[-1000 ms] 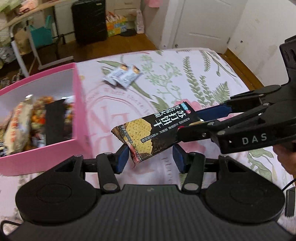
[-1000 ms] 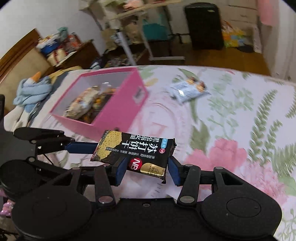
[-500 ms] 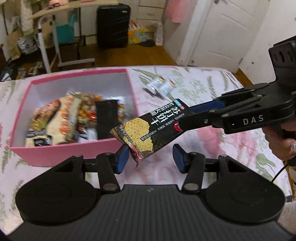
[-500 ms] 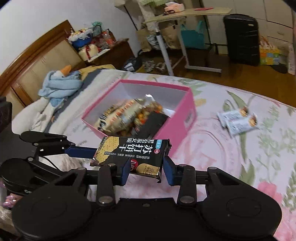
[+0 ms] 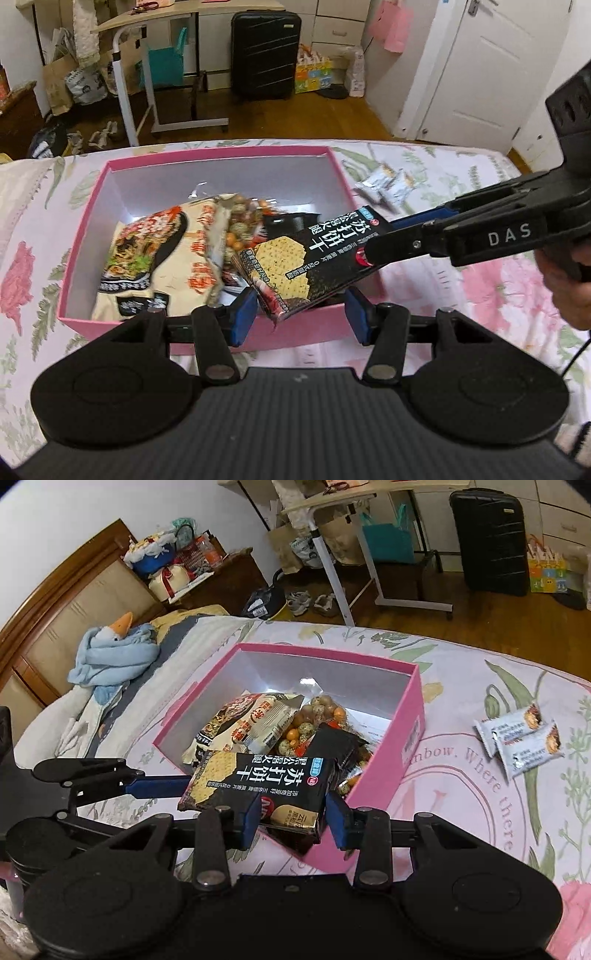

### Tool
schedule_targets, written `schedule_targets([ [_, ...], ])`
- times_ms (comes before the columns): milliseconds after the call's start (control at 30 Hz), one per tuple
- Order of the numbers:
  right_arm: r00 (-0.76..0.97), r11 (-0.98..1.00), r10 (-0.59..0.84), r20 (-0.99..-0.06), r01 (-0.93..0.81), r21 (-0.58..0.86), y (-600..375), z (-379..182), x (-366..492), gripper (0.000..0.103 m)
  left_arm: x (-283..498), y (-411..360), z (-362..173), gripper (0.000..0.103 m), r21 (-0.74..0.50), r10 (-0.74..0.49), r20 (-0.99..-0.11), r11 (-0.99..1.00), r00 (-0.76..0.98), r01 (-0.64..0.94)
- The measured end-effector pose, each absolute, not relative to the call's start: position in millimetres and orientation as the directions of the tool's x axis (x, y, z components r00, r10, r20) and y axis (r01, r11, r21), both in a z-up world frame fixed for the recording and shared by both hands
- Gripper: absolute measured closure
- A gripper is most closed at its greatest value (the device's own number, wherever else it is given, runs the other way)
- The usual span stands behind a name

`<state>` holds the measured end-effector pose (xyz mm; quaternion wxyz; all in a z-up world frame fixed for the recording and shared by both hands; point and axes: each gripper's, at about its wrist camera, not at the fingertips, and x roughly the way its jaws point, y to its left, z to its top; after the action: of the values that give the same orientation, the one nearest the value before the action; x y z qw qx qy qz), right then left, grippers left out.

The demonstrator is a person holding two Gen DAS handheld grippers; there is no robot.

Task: Organize snacks
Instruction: 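Lower the black cracker pack into the pink box and open both tools, then move both tools to the two wafer bars on the sheet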

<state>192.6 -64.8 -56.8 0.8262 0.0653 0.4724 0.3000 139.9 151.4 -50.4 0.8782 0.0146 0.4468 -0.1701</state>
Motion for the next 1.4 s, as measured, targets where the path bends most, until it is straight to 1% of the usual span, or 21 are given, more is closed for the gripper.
schedule_targets([
  [133,0.374,0.817,0.54,-0.754,-0.449,0.362,-51,-65,203,0.059,153,153,-63,0.049,-0.073,-0.238,-0.807,0.948,0.541,0.309],
  [267,0.352,0.807,0.554,-0.754,-0.448,0.384,-52,-71,201,0.059,159,154,-68,0.048,-0.047,-0.217,-0.818,0.948,0.533,0.314],
  [333,0.352,0.799,0.56,-0.75,-0.469,0.376,-59,-67,197,0.059,156,157,-65,0.046,-0.051,-0.223,-0.809,0.948,0.543,0.314],
  [467,0.435,0.817,0.533,-0.726,-0.487,0.308,-92,-44,189,0.059,155,162,-57,0.046,-0.089,-0.247,-0.805,0.949,0.54,0.302],
  [600,0.507,0.858,0.484,-0.713,-0.436,0.272,-130,-29,189,0.059,156,150,-46,0.046,-0.116,-0.285,-0.797,0.938,0.533,0.328],
  [767,0.558,0.906,0.394,-0.73,-0.367,0.209,-169,-23,190,0.058,172,120,-31,0.048,-0.153,-0.349,-0.789,0.909,0.506,0.388],
  [833,0.568,0.914,0.377,-0.732,-0.356,0.194,-180,-26,192,0.054,182,104,-27,0.048,-0.158,-0.369,-0.787,0.895,0.494,0.416],
  [867,0.571,0.918,0.369,-0.733,-0.35,0.189,-186,-30,194,0.05,189,96,-25,0.048,-0.159,-0.376,-0.787,0.889,0.489,0.429],
  [967,0.593,0.931,0.342,-0.729,-0.318,0.178,-200,-45,198,0.048,206,67,-26,0.048,-0.119,-0.373,-0.798,0.867,0.473,0.483],
  [1067,0.63,0.942,0.334,-0.702,-0.258,0.216,-214,-66,209,0.047,227,37,-28,0.048,-0.061,-0.372,-0.797,0.834,0.476,0.548],
  [1133,0.645,0.938,0.347,-0.681,-0.223,0.267,-223,-82,217,0.047,244,21,-31,0.048,-0.043,-0.374,-0.796,0.819,0.476,0.572],
  [1233,0.631,0.915,0.382,-0.676,-0.153,0.374,-232,-109,237,0.047,277,-2,-41,0.05,-0.057,-0.379,-0.818,0.801,0.432,0.596],
  [1400,0.608,0.884,0.399,-0.686,-0.056,0.464,-238,-140,270,0.047,328,-37,-67,0.05,-0.067,-0.368,-0.852,0.783,0.373,0.618],
])
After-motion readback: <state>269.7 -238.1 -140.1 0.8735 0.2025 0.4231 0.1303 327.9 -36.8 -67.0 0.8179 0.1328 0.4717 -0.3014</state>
